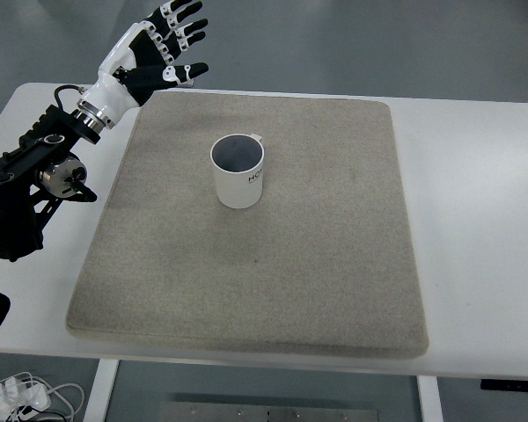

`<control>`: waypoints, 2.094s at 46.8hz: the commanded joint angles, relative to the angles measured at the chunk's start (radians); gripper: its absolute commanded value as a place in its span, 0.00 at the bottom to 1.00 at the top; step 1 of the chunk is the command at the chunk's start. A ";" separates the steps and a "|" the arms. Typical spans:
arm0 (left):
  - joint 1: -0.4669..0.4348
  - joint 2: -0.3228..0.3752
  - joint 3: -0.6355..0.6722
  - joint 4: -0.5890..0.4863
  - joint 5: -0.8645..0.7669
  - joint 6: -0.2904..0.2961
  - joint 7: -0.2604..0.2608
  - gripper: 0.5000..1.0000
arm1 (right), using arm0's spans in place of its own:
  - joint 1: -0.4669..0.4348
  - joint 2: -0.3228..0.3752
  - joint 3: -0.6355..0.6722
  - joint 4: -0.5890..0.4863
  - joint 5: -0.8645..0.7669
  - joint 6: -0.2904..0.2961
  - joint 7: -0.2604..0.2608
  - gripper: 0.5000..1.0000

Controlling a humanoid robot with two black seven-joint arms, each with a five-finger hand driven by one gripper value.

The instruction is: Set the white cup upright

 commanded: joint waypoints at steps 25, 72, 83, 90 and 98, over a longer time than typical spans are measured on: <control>-0.106 -0.015 0.004 0.119 -0.369 -0.015 0.014 0.98 | 0.000 0.000 0.000 0.000 0.000 0.000 0.000 0.90; -0.158 -0.087 -0.040 0.251 -0.931 0.100 0.528 0.99 | -0.005 0.000 0.006 0.000 0.005 0.000 0.002 0.90; -0.157 -0.116 -0.035 0.254 -0.959 0.100 0.549 0.99 | -0.005 0.000 0.011 0.000 0.005 0.005 0.003 0.90; -0.157 -0.123 -0.040 0.267 -0.960 0.127 0.557 0.99 | -0.005 0.000 0.012 0.000 0.005 0.005 0.003 0.90; -0.154 -0.122 -0.042 0.284 -0.959 0.111 0.550 0.99 | -0.005 0.000 0.012 0.000 0.005 0.006 0.005 0.90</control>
